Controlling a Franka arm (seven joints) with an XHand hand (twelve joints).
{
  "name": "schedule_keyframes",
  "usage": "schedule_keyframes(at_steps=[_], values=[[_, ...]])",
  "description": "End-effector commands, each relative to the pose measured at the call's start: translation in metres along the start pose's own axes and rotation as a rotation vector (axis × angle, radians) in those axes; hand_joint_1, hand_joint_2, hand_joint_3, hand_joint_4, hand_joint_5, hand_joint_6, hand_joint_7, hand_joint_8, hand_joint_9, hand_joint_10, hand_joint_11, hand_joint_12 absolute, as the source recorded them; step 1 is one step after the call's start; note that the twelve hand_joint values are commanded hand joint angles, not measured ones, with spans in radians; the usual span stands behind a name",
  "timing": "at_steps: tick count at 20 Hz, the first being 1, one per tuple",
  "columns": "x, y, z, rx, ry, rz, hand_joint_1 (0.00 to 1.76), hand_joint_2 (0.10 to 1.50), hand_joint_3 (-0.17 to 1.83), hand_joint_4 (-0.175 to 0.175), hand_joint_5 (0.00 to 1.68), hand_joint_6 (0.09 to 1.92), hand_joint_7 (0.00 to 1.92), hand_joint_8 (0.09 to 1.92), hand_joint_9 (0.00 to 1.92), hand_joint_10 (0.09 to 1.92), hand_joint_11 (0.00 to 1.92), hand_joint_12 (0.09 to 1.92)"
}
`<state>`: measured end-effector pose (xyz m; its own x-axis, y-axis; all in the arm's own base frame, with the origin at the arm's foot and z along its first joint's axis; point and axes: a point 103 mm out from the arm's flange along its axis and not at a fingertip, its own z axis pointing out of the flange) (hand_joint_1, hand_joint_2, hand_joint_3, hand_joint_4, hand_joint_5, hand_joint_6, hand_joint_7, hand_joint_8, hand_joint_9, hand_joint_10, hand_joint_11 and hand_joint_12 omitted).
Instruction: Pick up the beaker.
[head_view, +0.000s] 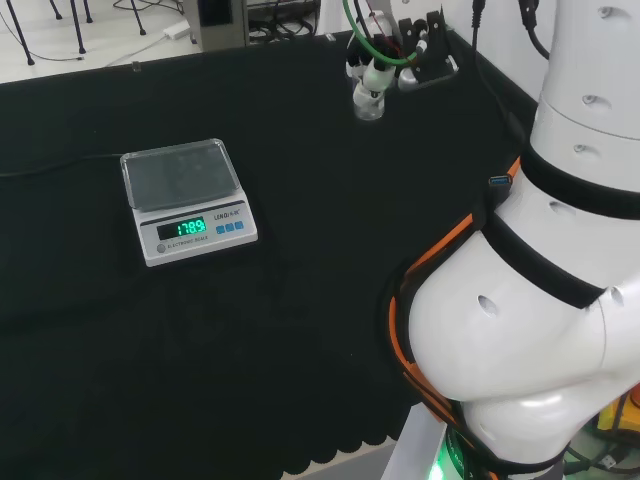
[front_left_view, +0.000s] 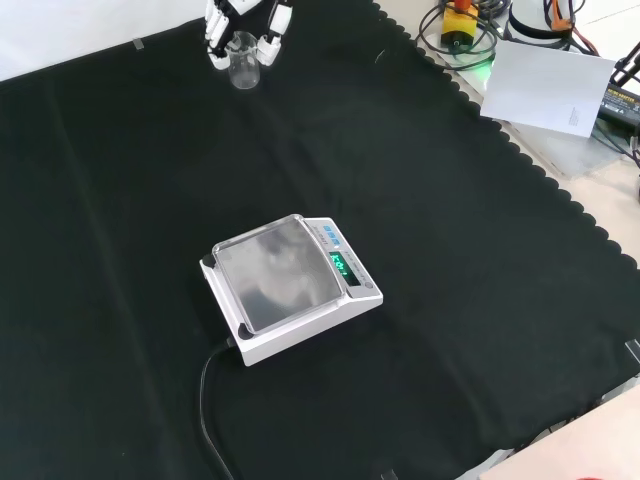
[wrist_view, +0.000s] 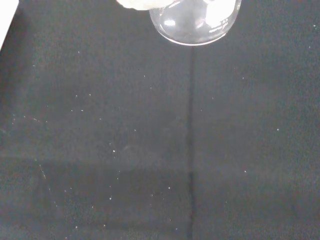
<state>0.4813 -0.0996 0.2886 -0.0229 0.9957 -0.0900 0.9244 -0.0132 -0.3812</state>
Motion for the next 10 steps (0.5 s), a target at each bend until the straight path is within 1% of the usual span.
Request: schedule_keyframes(at_steps=[1,6,10], values=[[0.0038,-0.0063,-0.0135,-0.015,0.003,-0.008,1.07,1.20,-0.02,-0.078,0.84,1.23,0.90,0.94,1.05,0.89,0.82,1.20],[0.0048,-0.0098,-0.0181,-0.031,0.010,-0.015,1.07,1.20,-0.02,-0.077,0.84,1.23,0.90,0.94,1.05,0.89,0.82,1.20],[0.0077,-0.0098,-0.0208,-0.027,0.021,-0.026,1.07,1.20,-0.02,-0.076,0.84,1.23,0.91,0.94,1.05,0.89,0.83,1.20]])
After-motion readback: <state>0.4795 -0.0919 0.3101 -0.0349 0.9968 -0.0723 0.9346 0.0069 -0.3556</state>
